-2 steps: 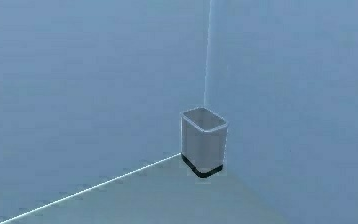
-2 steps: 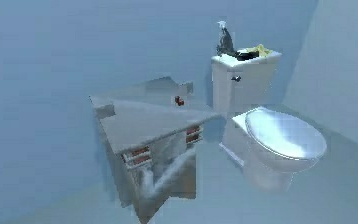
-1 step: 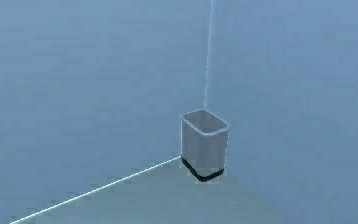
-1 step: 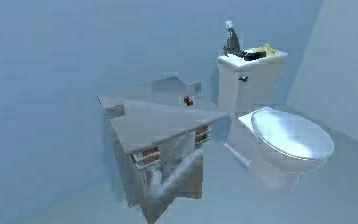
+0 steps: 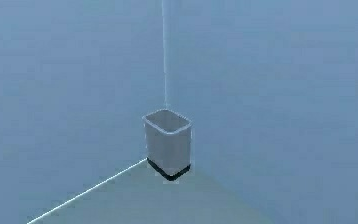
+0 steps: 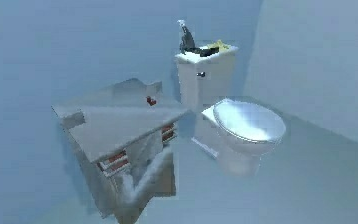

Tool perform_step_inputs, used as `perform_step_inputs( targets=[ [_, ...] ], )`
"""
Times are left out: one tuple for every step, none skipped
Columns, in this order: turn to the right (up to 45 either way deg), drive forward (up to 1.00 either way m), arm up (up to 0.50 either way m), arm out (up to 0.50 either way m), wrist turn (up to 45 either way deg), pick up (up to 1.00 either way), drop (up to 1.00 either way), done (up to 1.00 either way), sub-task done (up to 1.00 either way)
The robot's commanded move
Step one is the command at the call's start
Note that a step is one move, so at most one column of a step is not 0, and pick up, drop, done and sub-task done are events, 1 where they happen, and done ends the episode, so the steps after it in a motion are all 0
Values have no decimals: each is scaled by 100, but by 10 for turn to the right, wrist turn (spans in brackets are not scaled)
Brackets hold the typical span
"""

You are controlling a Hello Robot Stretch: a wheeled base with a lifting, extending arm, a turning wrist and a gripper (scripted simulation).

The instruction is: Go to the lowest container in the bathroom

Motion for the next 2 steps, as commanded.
perform_step_inputs(
  targets=[
    [0,55,0,0,0,0,0,0,0],
    [0,0,0,0,0,0,0,100,0]
  ],
)
